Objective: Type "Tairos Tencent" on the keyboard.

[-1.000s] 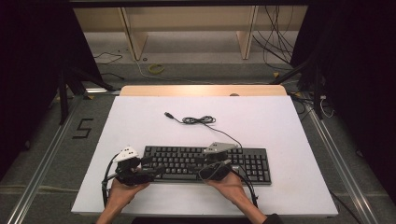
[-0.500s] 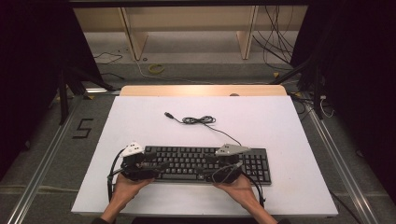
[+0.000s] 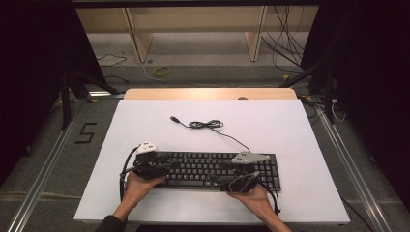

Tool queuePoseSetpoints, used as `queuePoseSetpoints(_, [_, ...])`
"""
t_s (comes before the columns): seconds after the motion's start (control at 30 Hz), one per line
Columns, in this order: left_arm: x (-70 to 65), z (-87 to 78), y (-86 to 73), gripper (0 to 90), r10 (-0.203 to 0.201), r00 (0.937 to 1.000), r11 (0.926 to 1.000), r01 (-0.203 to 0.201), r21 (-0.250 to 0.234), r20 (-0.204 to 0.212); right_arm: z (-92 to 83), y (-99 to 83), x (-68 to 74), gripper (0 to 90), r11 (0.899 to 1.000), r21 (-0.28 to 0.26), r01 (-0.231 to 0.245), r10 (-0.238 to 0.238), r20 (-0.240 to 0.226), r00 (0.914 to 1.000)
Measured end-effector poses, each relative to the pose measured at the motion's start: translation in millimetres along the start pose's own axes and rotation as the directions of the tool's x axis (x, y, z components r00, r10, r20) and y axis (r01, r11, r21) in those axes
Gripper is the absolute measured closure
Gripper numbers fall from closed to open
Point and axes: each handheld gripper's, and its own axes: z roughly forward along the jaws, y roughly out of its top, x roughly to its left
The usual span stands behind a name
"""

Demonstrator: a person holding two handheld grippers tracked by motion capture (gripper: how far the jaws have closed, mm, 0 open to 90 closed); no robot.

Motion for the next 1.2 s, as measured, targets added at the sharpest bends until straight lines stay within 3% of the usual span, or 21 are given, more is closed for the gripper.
queuePoseSetpoints(0.2, [-6.7, 13.5, 4.4, 67.3, 0.04, 0.9992, 0.9981, -0.04, 0.046, 0.01, -3.9, -2.1, 0.8, 31.0, 1.0, -0.002, 0.002, -0.002, 0.004, 1.0])
queuePoseSetpoints(0.33, [-8.4, 20.9, 2.9, 78.4, 0.066, 0.9978, 0.9946, -0.065, 0.081, -0.007, -6.0, -3.4, 1.3, 30.1, 1.0, -0.003, 0.002, -0.002, 0.004, 1.0])
queuePoseSetpoints(0.57, [-9.3, 27.0, 2.9, 88.7, 0.075, 0.9972, 0.9914, -0.074, 0.108, 0.002, -8.4, -4.3, 2.5, 29.8, 1.0, -0.009, 0.001, -0.001, 0.002, 1.0])
queuePoseSetpoints(0.83, [-12.8, 35.8, 4.4, 89.0, 0.078, 0.9969, 0.9881, -0.078, 0.132, 0.0, -11.1, -5.8, 3.0, 29.6, 1.0, -0.011, 0.003, -0.003, 0.002, 1.0])
queuePoseSetpoints(1.2, [-12.1, 35.1, 4.3, 89.0, 0.075, 0.9972, 0.988, -0.074, 0.136, -0.005, -13.1, -6.5, 2.6, 29.6, 1.0, -0.014, 0.001, -0.001, 0.004, 1.0])
